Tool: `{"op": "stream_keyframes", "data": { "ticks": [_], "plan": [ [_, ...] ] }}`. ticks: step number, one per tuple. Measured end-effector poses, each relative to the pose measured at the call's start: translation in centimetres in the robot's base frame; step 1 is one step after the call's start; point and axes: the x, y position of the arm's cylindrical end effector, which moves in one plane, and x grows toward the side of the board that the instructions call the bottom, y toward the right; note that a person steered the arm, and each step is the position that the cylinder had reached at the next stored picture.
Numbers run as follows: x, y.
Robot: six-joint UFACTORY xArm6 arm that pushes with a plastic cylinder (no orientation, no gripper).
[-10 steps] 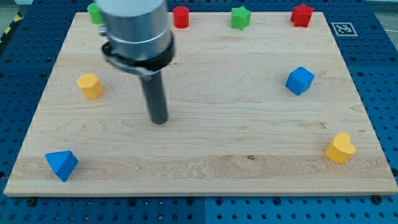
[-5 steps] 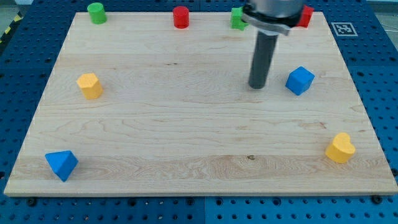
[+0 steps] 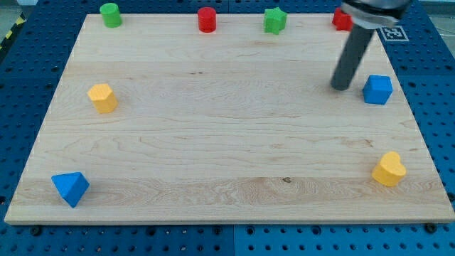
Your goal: Push the yellow hexagon to the center left
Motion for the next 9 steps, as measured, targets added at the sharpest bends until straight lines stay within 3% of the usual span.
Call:
{"op": "stream_keyframes", "data": {
  "ticks": [2,5,6,9],
  "plan": [
    [0.0,-6.5],
    [4.6,-28.1],
    [5.5,-32.2],
    [4.9,-35.9]
  ]
}}
